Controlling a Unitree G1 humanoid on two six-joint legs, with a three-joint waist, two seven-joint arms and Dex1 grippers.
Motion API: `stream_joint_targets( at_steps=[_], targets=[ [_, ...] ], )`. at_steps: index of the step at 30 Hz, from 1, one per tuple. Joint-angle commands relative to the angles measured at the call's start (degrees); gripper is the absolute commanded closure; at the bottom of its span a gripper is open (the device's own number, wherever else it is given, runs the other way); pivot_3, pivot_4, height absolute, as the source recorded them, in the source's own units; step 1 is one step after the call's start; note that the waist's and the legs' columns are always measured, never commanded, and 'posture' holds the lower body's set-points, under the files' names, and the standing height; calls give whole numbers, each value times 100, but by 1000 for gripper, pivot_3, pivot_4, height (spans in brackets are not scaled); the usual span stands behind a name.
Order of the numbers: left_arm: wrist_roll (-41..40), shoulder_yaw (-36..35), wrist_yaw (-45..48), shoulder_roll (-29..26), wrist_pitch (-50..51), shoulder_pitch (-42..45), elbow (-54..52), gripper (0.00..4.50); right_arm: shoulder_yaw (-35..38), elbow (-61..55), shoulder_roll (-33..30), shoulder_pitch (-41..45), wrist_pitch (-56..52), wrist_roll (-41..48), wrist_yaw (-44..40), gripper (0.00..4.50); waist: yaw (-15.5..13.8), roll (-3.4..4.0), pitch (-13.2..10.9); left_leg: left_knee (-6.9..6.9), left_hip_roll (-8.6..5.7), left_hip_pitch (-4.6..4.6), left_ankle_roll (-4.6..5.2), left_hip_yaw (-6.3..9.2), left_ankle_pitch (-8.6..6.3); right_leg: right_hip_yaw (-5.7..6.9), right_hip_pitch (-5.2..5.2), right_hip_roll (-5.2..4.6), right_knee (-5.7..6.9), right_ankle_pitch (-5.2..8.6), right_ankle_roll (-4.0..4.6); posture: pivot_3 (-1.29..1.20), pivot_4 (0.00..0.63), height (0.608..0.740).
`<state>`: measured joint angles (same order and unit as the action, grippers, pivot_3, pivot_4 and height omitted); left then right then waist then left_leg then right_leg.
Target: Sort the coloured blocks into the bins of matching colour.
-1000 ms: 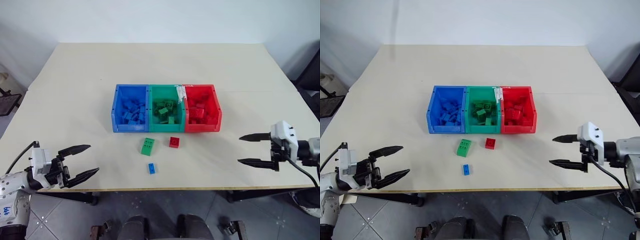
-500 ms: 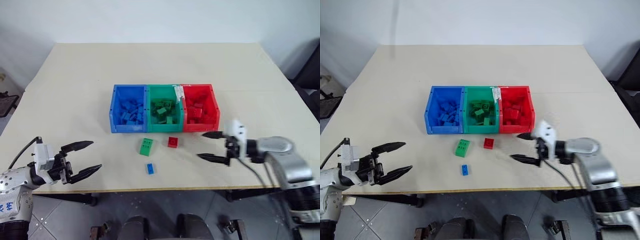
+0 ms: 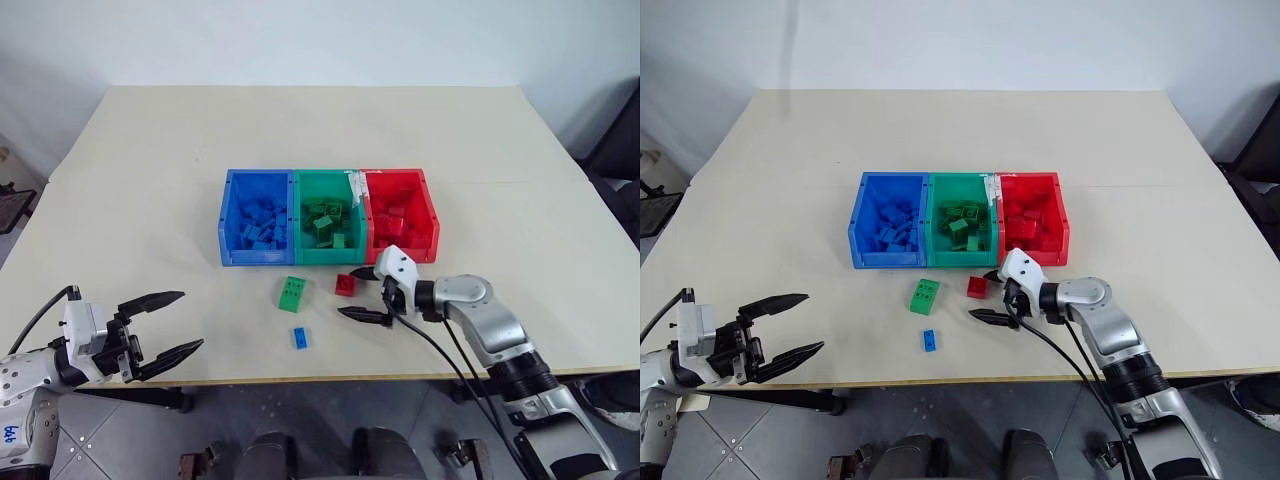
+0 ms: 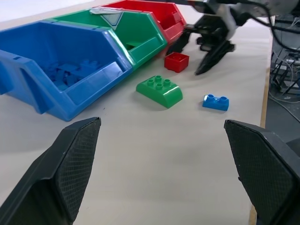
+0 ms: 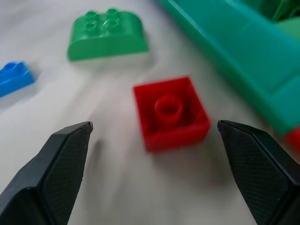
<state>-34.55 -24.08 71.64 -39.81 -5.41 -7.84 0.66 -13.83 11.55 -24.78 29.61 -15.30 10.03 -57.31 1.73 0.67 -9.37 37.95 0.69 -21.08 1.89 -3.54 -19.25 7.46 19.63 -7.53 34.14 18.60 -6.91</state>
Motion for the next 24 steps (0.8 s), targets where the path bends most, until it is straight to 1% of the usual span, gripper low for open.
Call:
stream_joint_targets(
  at_steps=[1,3,8,9,11,13,16,18,20,24],
  targets=[
    [-138,-213,-38,3,-5,-124,-187,0,44,166,96,117,133,-73,85,402,1,0,0,1,0,0,0,-1,0,0,0,0,-1,0,0,0,150,740],
    [-143,-219,-58,11,-13,-149,-211,0,111,17,67,66,56,10,46,943,0,0,0,1,0,0,0,-2,0,-1,1,0,0,0,0,0,150,740],
    [-151,-209,-81,30,-5,-198,-260,0,413,-761,-133,-162,-267,387,-59,2743,-20,0,0,0,-2,-3,1,4,0,-1,0,-3,0,0,0,0,150,740],
    [-150,-201,-80,35,-6,-191,-256,0,494,-1057,-225,-226,-418,514,-98,3013,-23,0,0,0,-2,-4,1,4,-1,-1,0,-4,-1,0,0,0,150,740],
    [-145,-185,-79,43,-5,-171,-245,0,644,-1529,-388,-302,-680,724,-129,3021,-21,1,-1,0,-2,-4,1,4,-1,-2,0,-4,-4,0,0,0,150,740],
    [-142,-154,-63,46,1,-134,-221,0,964,-1918,-568,-213,-1030,1016,-56,3021,-19,2,-1,0,-1,-5,1,3,-1,-2,0,-4,-6,0,0,0,150,740],
    [-120,-103,-43,48,-1,-51,-152,0,1290,-1930,-762,61,-1215,1152,67,3021,-18,2,-1,-1,0,-4,-1,3,-2,-3,-1,-4,-10,0,0,0,150,740],
    [-92,-43,-28,57,-6,58,-72,0,1435,-1439,-889,480,-1125,1054,120,3021,-14,3,-2,-1,0,-4,-1,2,-2,-3,0,-4,-11,0,0,0,150,740],
    [-57,45,-2,75,-21,214,36,0,1469,-504,-893,1066,-772,801,261,3021,-6,4,-2,-1,0,-3,-1,-1,-2,-4,1,-4,-12,0,0,0,150,740],
    [-14,120,28,89,-42,398,177,0,1271,882,-806,1754,-43,371,277,3021,1,2,-1,-5,0,-1,-1,-4,-1,-1,7,-1,-2,0,0,0,150,740]
  ],
)
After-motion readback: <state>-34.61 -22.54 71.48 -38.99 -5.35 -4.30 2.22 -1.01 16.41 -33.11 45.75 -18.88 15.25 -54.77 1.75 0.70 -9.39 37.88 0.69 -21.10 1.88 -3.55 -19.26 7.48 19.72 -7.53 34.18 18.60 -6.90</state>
